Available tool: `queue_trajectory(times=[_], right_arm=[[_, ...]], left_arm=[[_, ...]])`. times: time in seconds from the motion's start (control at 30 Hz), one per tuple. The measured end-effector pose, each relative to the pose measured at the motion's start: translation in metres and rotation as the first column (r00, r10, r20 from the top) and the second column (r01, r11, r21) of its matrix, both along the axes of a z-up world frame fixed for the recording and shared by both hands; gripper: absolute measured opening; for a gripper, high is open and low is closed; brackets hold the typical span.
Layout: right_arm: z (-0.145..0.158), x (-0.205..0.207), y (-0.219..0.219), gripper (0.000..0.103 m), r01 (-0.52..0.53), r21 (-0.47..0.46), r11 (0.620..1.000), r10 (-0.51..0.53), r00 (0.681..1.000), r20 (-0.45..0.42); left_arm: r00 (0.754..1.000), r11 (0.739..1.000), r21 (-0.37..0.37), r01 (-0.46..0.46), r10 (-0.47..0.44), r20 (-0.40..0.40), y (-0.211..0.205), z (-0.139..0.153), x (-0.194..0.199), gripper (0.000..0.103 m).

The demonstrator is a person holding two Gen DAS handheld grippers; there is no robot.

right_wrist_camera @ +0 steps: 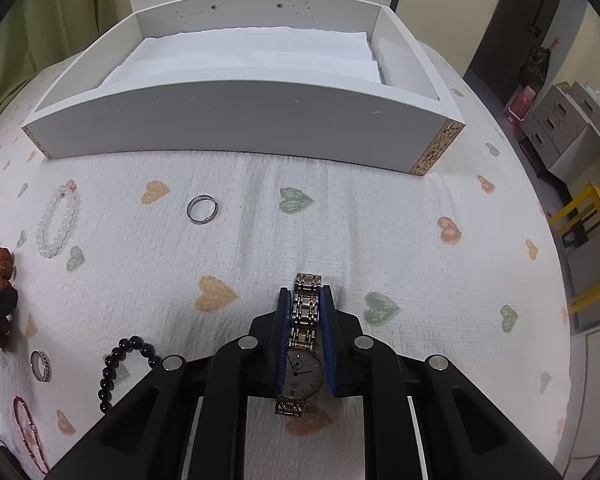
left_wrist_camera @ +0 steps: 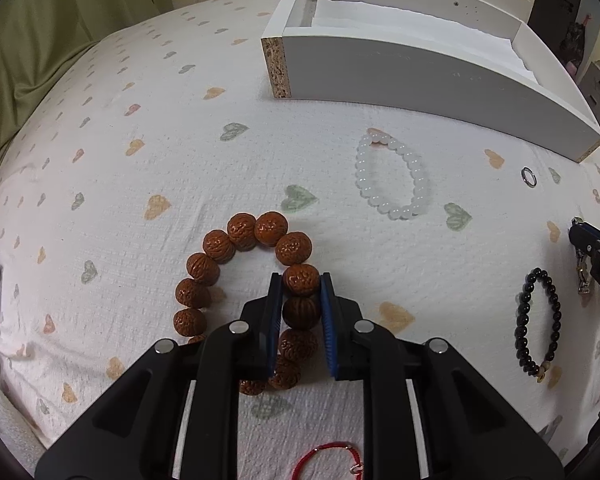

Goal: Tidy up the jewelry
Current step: 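Carry the brown bracelet and silver watch with both tools over the white tray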

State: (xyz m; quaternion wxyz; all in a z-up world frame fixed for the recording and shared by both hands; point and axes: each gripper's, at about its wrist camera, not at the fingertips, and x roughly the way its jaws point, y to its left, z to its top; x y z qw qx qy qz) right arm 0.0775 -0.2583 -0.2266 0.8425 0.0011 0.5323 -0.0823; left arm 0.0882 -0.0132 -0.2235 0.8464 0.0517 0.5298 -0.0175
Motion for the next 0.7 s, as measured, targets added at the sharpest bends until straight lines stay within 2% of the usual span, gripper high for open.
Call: queue_trajectory(times=[0.4, 0.7], right_arm=[[0.013, -0.009, 0.008, 0.015, -0.016, 0.015, 1.0, 0.016, 1.0, -0.005], [0.042, -0.02, 0.017, 0.015, -0.025, 0.026, 0.999, 0.024, 0.999, 0.03]], left_arm=[[0.999, 1.0, 0.014, -0.014, 0.014, 0.03, 0.005, 0.018, -0.005, 0.017], [0.993, 1.0, -0.003, -0.02, 0.02, 0.118, 0.006, 0.057, -0.016, 0.017]])
